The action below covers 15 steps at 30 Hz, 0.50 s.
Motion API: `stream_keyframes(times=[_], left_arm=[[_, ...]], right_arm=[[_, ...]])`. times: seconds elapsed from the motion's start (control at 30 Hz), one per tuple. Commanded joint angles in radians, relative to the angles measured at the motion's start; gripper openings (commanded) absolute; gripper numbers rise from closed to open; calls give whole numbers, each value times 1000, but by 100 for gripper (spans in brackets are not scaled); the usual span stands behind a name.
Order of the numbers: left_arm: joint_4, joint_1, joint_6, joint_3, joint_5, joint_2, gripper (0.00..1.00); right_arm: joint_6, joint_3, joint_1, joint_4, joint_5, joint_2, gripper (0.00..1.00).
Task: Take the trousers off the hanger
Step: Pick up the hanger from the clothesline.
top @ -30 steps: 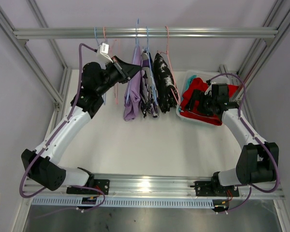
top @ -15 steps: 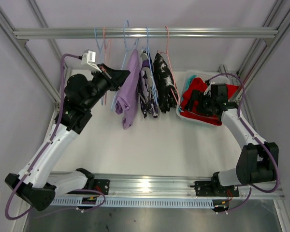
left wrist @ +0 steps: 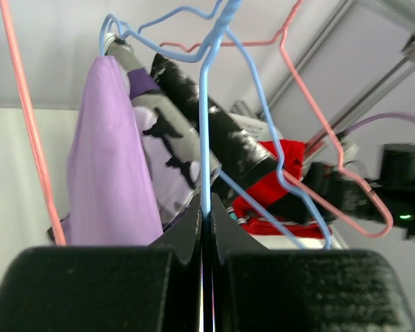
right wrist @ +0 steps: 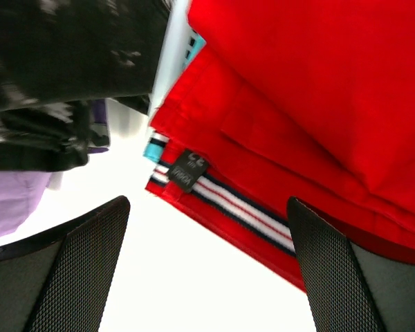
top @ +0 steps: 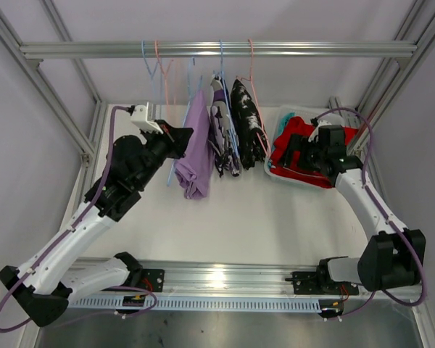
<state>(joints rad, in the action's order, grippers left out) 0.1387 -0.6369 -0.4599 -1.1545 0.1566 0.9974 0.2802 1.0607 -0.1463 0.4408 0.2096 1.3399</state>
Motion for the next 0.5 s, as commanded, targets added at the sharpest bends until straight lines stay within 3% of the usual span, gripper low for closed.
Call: stream_keyframes(times=[0.0, 0.17, 0.3, 0.47], left_arm=[[-105, -58, 101, 36, 159, -58, 0], [-77, -81, 109, 76, 253, -72, 0], [-93, -86, 98, 122, 285, -98, 0], [-74, -92, 95, 125, 325, -88, 0]], right_arm=[[-27, 39, -16, 10, -74, -125, 99], [-18, 74, -79, 39, -170, -243, 99], [-45, 71, -249, 29, -311, -340, 99], [-67, 3, -563, 19, -501, -448, 99]])
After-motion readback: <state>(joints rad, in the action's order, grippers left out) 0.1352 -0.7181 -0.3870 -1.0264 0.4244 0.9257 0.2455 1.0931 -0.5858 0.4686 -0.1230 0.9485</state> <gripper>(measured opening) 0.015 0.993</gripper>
